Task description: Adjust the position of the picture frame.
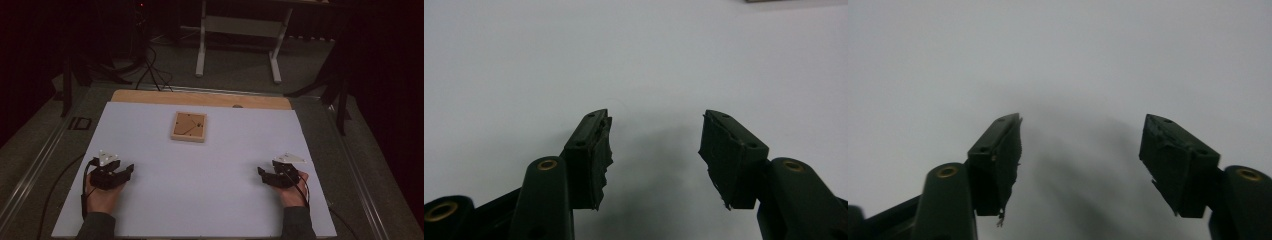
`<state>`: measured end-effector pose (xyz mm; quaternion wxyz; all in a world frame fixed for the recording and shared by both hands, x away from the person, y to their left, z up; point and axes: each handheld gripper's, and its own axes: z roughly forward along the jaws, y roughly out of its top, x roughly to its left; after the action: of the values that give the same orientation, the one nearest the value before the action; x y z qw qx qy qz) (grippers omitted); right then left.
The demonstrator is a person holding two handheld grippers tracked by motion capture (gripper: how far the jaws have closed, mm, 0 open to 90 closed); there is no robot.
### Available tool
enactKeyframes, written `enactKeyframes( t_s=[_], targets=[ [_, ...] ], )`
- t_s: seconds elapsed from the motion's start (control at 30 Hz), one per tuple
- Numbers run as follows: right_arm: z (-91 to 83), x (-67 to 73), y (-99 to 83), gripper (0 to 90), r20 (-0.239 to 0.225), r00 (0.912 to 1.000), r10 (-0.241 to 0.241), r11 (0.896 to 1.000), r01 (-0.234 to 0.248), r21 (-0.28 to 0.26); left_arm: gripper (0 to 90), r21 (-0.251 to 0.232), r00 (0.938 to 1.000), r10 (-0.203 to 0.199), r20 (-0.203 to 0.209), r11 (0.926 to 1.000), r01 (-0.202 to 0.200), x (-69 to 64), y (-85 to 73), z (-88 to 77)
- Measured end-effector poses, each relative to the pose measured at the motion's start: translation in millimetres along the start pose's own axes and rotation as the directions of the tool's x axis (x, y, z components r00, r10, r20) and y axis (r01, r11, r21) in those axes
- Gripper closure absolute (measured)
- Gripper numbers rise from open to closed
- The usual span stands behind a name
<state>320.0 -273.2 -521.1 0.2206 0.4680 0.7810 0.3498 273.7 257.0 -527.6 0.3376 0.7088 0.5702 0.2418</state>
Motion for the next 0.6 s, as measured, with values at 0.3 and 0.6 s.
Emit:
enactKeyframes(
  t_s=[0.3, 0.6],
  targets=[
    [-6.4, 17.8, 9.0, 44.0, -0.029, 0.9992, -0.029, 0.998, 0.027, -0.059, 47.5, -0.046, 0.998, 0.022, 0.06, 0.9988, -0.02, -0.7, -0.8, -15.2],
    [-5.3, 29.8, 12.6, 45.3, -0.015, 0.998, -0.061, 0.997, 0.06, -0.057, 46.8, -0.056, 0.9971, -0.013, 0.075, 0.9983, 0.018, 3.2, -1.8, -19.1]
  ],
)
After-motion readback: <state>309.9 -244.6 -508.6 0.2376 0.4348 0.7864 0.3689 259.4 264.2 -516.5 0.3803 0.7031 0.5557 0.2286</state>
